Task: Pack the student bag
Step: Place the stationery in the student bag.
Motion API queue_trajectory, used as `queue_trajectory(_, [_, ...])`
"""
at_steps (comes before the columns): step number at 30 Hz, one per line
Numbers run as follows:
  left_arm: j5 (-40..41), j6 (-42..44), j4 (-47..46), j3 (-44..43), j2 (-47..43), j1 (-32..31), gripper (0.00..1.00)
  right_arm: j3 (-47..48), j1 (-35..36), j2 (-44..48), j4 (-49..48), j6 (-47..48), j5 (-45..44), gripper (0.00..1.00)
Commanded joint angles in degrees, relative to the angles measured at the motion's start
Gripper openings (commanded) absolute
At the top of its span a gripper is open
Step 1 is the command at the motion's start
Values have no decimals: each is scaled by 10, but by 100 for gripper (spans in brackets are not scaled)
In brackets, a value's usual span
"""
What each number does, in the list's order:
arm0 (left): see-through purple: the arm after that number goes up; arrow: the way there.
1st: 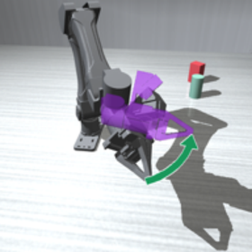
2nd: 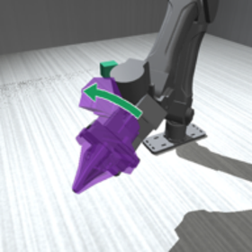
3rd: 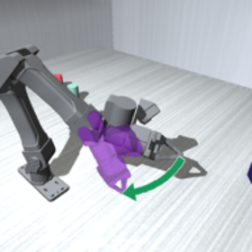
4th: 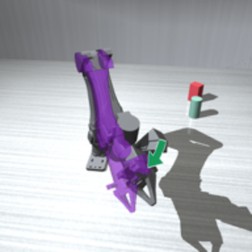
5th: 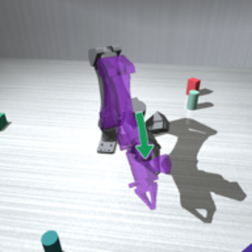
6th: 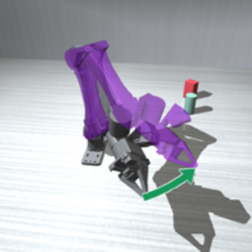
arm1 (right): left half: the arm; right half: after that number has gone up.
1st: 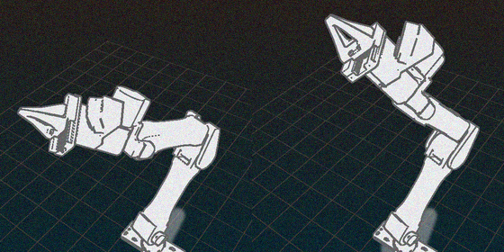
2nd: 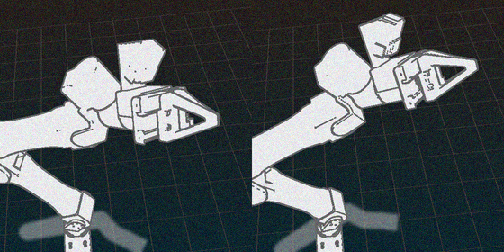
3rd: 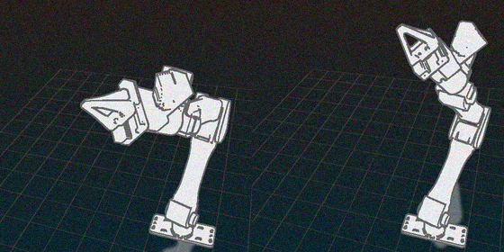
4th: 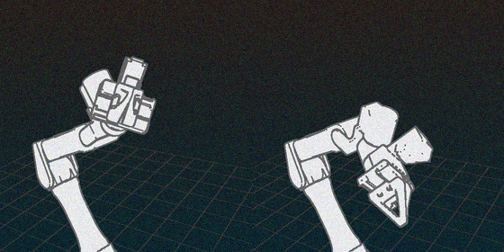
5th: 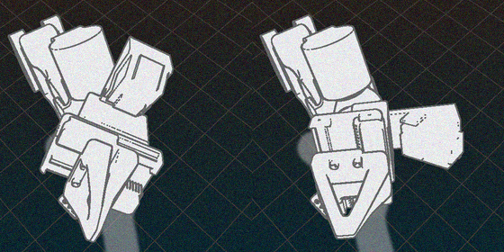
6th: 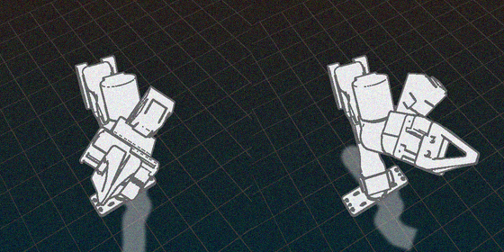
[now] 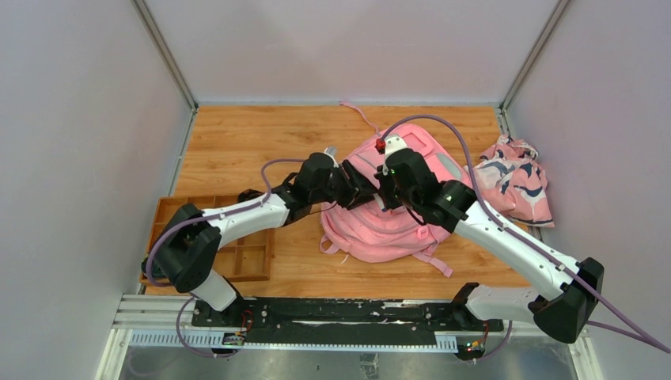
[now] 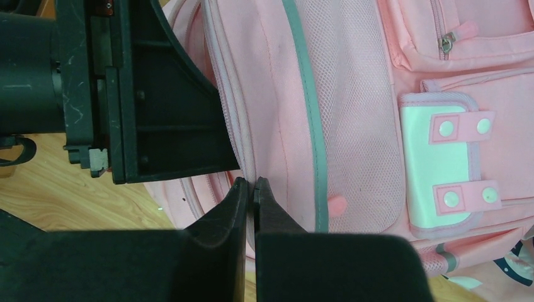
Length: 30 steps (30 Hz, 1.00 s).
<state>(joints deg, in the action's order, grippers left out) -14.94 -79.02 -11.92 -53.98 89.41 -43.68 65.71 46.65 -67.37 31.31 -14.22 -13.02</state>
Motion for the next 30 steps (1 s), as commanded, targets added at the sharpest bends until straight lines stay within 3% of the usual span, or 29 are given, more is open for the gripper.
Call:
queue_trajectory(1, [13, 37, -16, 21, -46, -8, 47, 19, 2, 9, -17, -15, 5, 0])
queue_trajectory(10, [32, 129, 19, 89, -152, -21, 43, 6, 2, 8, -21, -15, 2, 0])
queue_trajectory(13, [-22, 190, 61, 81, -184, 6, 46, -8, 1, 14, -23, -12, 13, 0])
queue_trajectory(16, [-13, 257, 164, 56, -234, 32, 46, -25, 2, 8, -33, -10, 39, 0])
queue_trajectory(20, [-33, 259, 187, 52, -277, 87, 47, -28, 2, -8, -37, -18, 74, 0])
queue_trajectory(24, [-71, 267, 187, 27, -241, 143, 60, -42, 2, -11, -53, -22, 97, 0])
queue_trajectory(27, [-108, 293, 209, -38, -162, 163, 61, -31, 2, -31, -32, -16, 112, 2])
queue_trajectory(29, [-135, 308, 220, -83, -118, 165, 61, -13, 2, -43, 0, -10, 116, 8])
queue_trajectory(30, [-136, 316, 230, -106, -98, 165, 61, -5, 2, -45, 14, -7, 115, 15])
